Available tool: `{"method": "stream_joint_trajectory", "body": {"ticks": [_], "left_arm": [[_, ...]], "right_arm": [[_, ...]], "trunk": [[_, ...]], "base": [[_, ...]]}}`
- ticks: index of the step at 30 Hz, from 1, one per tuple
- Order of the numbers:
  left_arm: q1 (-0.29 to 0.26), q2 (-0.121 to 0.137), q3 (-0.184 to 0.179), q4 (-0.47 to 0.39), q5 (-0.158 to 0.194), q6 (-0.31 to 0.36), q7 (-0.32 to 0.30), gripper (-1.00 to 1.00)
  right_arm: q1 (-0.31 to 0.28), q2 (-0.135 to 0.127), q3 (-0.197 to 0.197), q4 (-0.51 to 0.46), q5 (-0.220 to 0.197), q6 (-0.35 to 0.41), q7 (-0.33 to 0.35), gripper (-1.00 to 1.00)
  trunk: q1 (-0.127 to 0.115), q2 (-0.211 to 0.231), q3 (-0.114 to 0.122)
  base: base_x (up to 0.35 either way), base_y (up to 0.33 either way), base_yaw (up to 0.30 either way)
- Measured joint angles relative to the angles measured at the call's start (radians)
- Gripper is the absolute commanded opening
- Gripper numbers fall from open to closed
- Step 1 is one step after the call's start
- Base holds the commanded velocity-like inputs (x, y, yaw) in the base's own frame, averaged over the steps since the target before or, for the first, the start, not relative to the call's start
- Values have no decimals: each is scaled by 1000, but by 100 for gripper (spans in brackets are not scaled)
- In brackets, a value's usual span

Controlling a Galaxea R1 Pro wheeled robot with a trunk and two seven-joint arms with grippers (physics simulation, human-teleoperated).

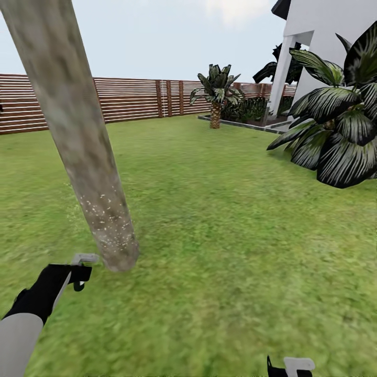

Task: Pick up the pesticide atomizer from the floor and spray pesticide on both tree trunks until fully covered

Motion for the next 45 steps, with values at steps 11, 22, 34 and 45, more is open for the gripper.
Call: {"method": "stream_joint_trajectory", "body": {"ticks": [11, 22, 34, 45], "left_arm": [[6, -2, -14, 104, -3, -281, -196, -100], [3, 0, -325, 95, -134, -449, -623, -100], [61, -33, -386, 97, -165, -457, -652, -100], [61, -174, -706, 97, -355, -439, -687, -100]], "right_arm": [[-1, 2, 2, -102, 56, 4, 6, 100], [-84, 12, -1, -429, 410, 250, 627, 100], [-97, 69, 2, -471, 419, 294, 716, 100], [-137, 103, 41, -520, 459, 294, 999, -100]], "trunk": [[0, 0, 0], [0, 0, 0], [0, 0, 0], [0, 0, 0]], "base": [[-254, 93, 0], [-226, 72, 0], [-1, 0, 0], [0, 0, 0]]}}
